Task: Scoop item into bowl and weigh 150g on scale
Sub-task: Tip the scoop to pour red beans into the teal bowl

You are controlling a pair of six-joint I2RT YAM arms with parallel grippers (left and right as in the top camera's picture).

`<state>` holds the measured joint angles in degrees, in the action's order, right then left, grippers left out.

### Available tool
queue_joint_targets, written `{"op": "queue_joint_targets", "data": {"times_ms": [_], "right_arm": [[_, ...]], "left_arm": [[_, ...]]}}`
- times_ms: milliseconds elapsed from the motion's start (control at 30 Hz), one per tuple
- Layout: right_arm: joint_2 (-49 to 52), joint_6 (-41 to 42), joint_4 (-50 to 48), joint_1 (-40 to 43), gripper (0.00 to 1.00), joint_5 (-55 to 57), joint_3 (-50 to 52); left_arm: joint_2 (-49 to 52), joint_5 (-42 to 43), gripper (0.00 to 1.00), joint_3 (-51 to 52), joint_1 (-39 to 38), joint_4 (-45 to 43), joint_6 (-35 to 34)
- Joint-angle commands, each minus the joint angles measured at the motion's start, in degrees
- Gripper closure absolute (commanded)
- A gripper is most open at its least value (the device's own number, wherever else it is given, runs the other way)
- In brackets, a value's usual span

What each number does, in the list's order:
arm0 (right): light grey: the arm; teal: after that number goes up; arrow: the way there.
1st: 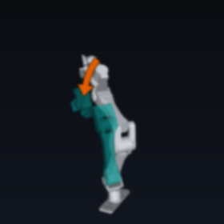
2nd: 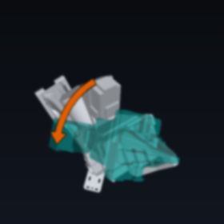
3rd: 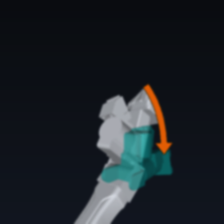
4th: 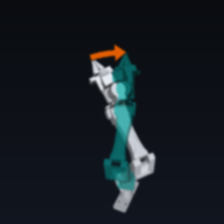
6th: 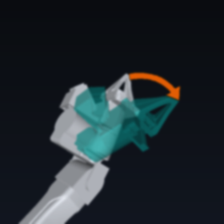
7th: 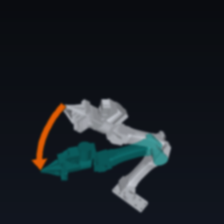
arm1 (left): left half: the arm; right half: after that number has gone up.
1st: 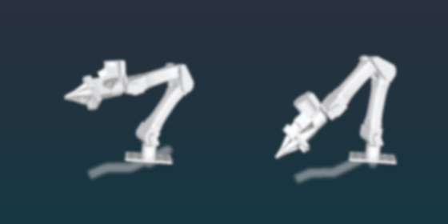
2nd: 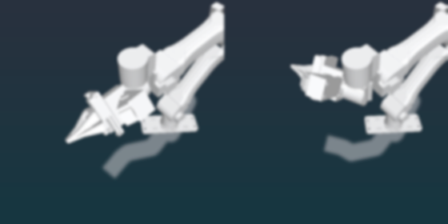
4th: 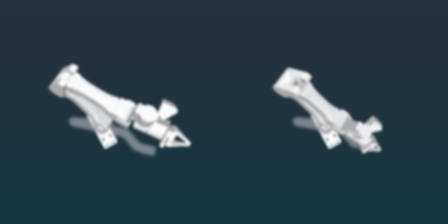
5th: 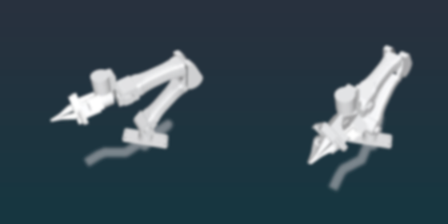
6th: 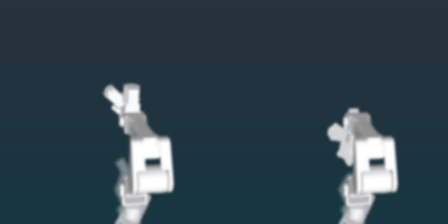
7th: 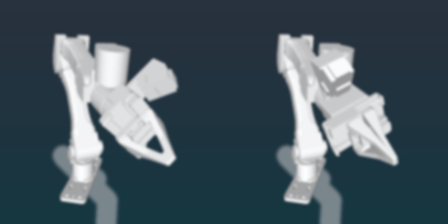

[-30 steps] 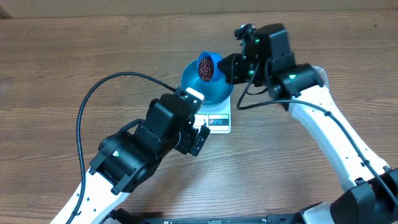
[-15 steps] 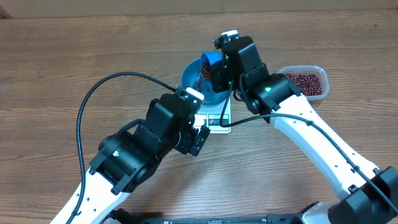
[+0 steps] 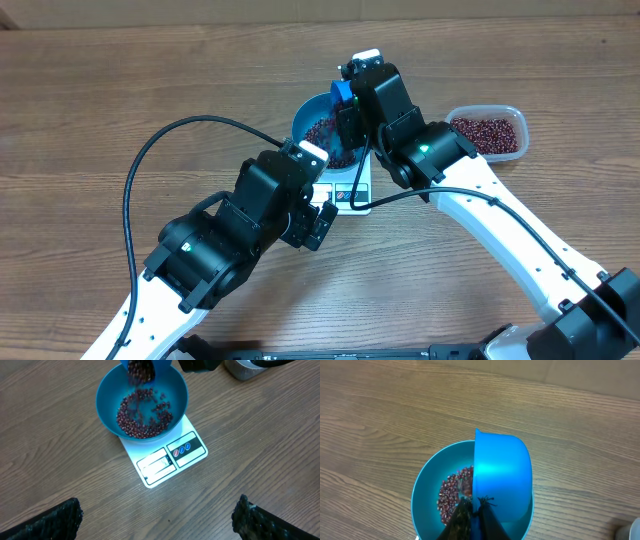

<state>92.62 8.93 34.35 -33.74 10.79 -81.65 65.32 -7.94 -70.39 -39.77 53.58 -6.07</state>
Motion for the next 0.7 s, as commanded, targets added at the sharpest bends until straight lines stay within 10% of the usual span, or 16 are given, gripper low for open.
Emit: {"op": "queue_joint_targets", "data": {"times_ms": [0,667], "right_arm": [[-1.75,-0.33,-0.11,-0.07,0.96,1.22,-1.03],[-1.75,-1.77,1.33,-0.07,0.96,2.49,-1.03]], "left_arm": [[0.26,0.70,0.00,0.66,0.09,-0.02,-0.81],[0.26,0.70,0.01,0.66,0.09,-0.02,-0.81]]}}
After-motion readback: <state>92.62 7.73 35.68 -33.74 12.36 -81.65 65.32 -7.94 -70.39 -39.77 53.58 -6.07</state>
